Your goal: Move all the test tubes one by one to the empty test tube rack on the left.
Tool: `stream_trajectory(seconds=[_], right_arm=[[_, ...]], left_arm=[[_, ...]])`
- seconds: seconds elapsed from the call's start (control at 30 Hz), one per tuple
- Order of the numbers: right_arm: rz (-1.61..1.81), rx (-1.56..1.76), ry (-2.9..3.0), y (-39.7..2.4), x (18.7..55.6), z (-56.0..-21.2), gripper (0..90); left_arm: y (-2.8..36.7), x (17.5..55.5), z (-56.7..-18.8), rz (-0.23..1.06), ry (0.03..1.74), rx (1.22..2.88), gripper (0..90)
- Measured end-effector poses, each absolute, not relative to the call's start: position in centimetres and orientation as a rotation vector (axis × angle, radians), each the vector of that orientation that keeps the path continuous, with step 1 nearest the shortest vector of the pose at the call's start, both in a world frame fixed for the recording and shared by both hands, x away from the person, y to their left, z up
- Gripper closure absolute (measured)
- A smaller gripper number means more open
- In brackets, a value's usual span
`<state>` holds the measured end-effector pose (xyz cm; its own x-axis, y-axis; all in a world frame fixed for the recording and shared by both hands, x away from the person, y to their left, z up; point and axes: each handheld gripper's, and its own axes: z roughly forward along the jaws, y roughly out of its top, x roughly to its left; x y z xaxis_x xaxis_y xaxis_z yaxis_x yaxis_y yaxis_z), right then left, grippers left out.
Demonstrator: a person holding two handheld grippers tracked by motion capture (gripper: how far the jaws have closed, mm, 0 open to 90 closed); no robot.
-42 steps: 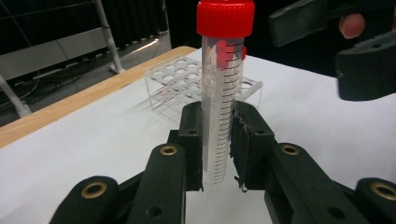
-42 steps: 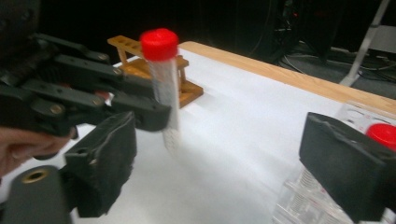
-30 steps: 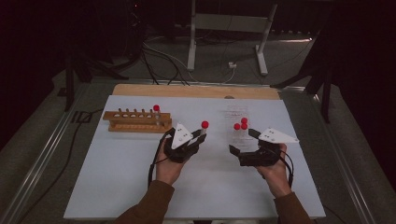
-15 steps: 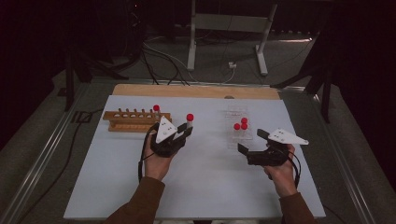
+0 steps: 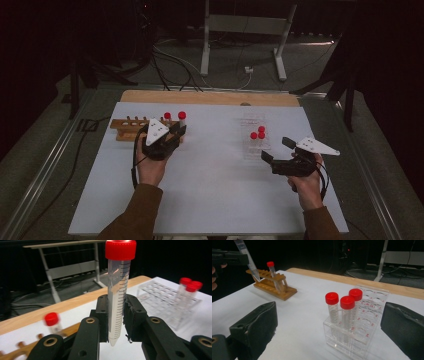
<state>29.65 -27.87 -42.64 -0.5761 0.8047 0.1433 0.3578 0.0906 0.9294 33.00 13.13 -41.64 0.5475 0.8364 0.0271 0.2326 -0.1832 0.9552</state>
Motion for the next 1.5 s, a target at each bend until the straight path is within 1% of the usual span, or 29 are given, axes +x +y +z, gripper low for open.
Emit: stream_trajectory(seconds=[0.5,0.77,1.17,1.5], right_arm=[[1.498,1.150,1.957,-28.1,29.6,-42.6,1.0],[1.504,1.153,1.955,-28.1,29.6,-42.5,1.0],[1.521,1.155,1.942,-28.4,29.5,-42.4,1.0],[1.525,1.149,1.946,-28.3,29.5,-42.4,1.0]], left_arm=[[17.1,35.5,-41.6,0.806,1.038,1.643,76.0],[17.6,37.0,-42.5,0.845,1.101,1.638,76.0],[17.6,38.7,-44.1,0.837,1.188,1.631,75.9],[17.9,39.0,-45.3,0.811,1.233,1.636,75.6]])
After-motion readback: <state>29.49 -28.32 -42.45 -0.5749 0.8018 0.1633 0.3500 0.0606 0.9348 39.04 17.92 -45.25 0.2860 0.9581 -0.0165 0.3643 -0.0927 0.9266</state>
